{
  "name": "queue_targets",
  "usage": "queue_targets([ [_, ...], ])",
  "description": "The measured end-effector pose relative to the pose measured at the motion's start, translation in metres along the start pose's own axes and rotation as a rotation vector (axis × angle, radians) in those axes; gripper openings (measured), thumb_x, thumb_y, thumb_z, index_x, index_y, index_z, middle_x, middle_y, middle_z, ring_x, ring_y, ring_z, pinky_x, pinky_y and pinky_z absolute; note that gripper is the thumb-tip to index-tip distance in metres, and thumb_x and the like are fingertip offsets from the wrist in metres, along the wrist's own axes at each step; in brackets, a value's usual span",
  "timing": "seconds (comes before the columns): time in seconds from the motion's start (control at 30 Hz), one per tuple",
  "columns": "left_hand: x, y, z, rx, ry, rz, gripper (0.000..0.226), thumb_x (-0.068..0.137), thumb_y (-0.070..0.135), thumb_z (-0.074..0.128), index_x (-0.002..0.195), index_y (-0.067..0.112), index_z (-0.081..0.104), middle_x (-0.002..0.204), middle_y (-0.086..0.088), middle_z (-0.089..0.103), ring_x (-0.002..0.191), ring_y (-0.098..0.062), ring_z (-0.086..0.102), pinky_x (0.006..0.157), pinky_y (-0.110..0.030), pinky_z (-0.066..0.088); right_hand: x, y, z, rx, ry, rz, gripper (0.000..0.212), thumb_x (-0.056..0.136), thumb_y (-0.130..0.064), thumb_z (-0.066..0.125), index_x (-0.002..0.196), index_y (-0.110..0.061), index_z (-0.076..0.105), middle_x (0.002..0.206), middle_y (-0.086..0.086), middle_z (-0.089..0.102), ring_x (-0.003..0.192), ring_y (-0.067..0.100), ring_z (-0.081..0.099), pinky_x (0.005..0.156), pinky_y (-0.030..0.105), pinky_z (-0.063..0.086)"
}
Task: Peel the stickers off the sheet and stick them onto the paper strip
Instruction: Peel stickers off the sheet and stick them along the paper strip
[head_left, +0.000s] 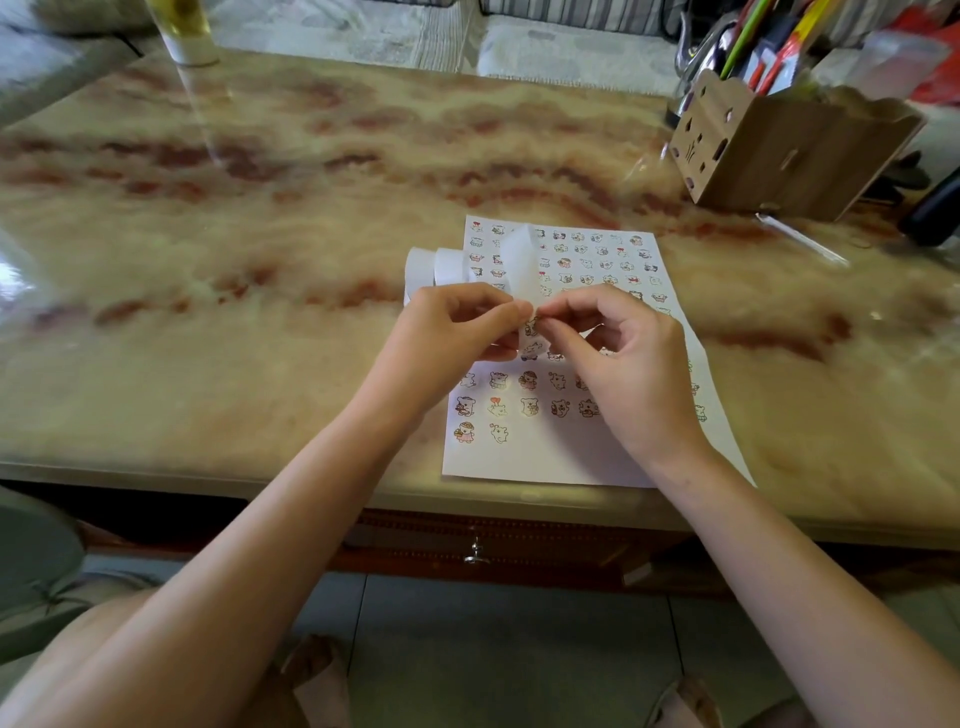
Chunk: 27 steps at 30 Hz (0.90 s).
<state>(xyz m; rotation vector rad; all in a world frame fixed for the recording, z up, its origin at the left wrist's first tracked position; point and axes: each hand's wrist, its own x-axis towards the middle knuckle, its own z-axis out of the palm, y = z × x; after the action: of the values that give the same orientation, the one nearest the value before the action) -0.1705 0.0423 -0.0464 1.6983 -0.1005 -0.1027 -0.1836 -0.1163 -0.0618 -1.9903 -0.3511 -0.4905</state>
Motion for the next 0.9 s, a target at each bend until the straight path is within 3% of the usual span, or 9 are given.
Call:
queue_targets([
  [0.33, 0.0, -0.002, 0.001, 0.011, 0.018, -0.019, 0.011, 0.087, 0.017, 0.069, 0.08, 0.011, 0.074, 0.075, -0.006, 0.071, 0.071, -0.011, 0.067, 0.076, -0.023, 0.058, 0.0, -0.002, -0.003, -0.083, -0.062, 0.045, 0.005, 0.084, -0.009, 0.07, 0.088, -0.012, 0.068, 0.084, -0.007, 0.066, 0.071, 0.002, 0.056, 0.06, 0.01, 0.039],
  [0.6, 0.002, -0.004, -0.002, 0.018, 0.064, -0.035, 0.015, 0.089, 0.019, 0.066, 0.083, 0.007, 0.073, 0.079, -0.011, 0.072, 0.073, -0.014, 0.068, 0.08, -0.027, 0.059, -0.005, -0.013, -0.007, -0.221, -0.08, -0.094, 0.005, 0.085, -0.012, 0.07, 0.086, -0.01, 0.066, 0.091, -0.005, 0.056, 0.078, 0.008, 0.051, 0.071, 0.009, 0.035],
  [0.67, 0.002, -0.004, -0.002, 0.039, 0.073, -0.037, 0.016, 0.089, 0.02, 0.067, 0.084, 0.006, 0.073, 0.083, -0.014, 0.073, 0.075, -0.017, 0.069, 0.083, -0.03, 0.058, -0.007, -0.021, -0.013, -0.119, -0.1, -0.014, 0.004, 0.084, -0.01, 0.071, 0.084, -0.012, 0.067, 0.083, -0.006, 0.062, 0.074, 0.006, 0.055, 0.067, 0.012, 0.039],
  [0.73, 0.002, -0.005, -0.001, 0.059, 0.081, -0.043, 0.016, 0.088, 0.02, 0.067, 0.081, 0.007, 0.073, 0.078, -0.01, 0.072, 0.071, -0.015, 0.067, 0.086, -0.034, 0.057, -0.007, -0.026, -0.019, 0.06, -0.158, 0.179, 0.008, 0.082, -0.008, 0.073, 0.08, -0.015, 0.069, 0.074, -0.008, 0.066, 0.066, 0.003, 0.057, 0.059, 0.015, 0.044],
  [0.8, 0.002, -0.004, 0.0, 0.073, 0.079, -0.047, 0.017, 0.088, 0.021, 0.067, 0.079, 0.007, 0.073, 0.073, -0.005, 0.069, 0.069, -0.013, 0.065, 0.087, -0.038, 0.056, -0.006, -0.028, -0.024, 0.206, -0.253, 0.376, 0.01, 0.078, -0.005, 0.075, 0.076, -0.014, 0.07, 0.065, -0.006, 0.067, 0.058, 0.003, 0.057, 0.05, 0.01, 0.041],
  [0.9, 0.002, -0.005, 0.002, 0.092, 0.077, -0.05, 0.018, 0.088, 0.021, 0.067, 0.081, 0.005, 0.072, 0.072, -0.004, 0.069, 0.067, -0.011, 0.064, 0.087, -0.038, 0.057, -0.007, -0.026, -0.026, 0.184, -0.384, 0.54, 0.004, 0.075, -0.008, 0.076, 0.076, -0.009, 0.072, 0.065, 0.001, 0.069, 0.053, 0.002, 0.057, 0.051, 0.007, 0.041],
])
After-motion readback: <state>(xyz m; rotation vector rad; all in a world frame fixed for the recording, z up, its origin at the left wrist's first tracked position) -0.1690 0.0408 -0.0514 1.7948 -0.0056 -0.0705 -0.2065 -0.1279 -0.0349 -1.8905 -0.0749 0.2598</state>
